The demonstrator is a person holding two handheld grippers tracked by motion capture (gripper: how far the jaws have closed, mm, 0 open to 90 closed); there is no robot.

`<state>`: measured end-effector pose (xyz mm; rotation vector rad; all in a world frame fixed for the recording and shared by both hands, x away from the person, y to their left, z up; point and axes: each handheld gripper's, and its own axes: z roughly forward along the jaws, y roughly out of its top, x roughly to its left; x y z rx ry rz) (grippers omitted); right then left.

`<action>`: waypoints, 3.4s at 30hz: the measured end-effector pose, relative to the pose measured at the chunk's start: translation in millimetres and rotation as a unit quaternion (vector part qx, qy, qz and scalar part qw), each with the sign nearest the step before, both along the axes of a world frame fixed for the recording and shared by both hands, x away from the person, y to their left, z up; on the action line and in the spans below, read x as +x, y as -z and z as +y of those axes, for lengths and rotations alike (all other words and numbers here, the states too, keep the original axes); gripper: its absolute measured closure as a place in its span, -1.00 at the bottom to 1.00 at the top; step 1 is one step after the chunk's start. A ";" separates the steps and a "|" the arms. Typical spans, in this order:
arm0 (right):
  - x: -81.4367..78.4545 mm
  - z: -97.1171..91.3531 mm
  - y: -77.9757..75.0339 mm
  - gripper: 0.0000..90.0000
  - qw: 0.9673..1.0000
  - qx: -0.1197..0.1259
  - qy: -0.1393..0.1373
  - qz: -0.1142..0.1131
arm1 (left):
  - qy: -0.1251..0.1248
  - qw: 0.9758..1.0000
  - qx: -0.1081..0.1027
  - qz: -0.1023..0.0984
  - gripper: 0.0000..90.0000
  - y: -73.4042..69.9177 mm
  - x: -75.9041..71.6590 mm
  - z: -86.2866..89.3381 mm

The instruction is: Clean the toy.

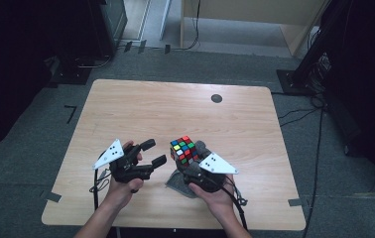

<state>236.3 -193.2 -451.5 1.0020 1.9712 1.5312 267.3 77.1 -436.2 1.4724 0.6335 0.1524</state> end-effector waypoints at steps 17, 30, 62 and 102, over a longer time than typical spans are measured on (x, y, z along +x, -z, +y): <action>3.2 -19.3 -28.9 -0.24 0.994 0.042 -0.068 0.068 | -0.010 0.970 0.208 -0.129 -0.67 14.6 -8.3 -23.6; -4.0 -5.5 -37.1 -0.24 0.990 0.023 -0.088 0.108 | -0.018 0.932 0.270 -0.241 -0.67 11.5 -10.8 -39.9; 11.0 -62.1 -17.0 -0.46 0.996 0.033 0.016 0.079 | -0.017 0.983 0.154 -0.098 -0.29 5.4 3.7 -1.3; 13.9 -42.5 36.8 0.54 0.989 -0.043 0.084 0.114 | -0.015 0.992 0.126 -0.025 -0.29 18.2 8.0 14.4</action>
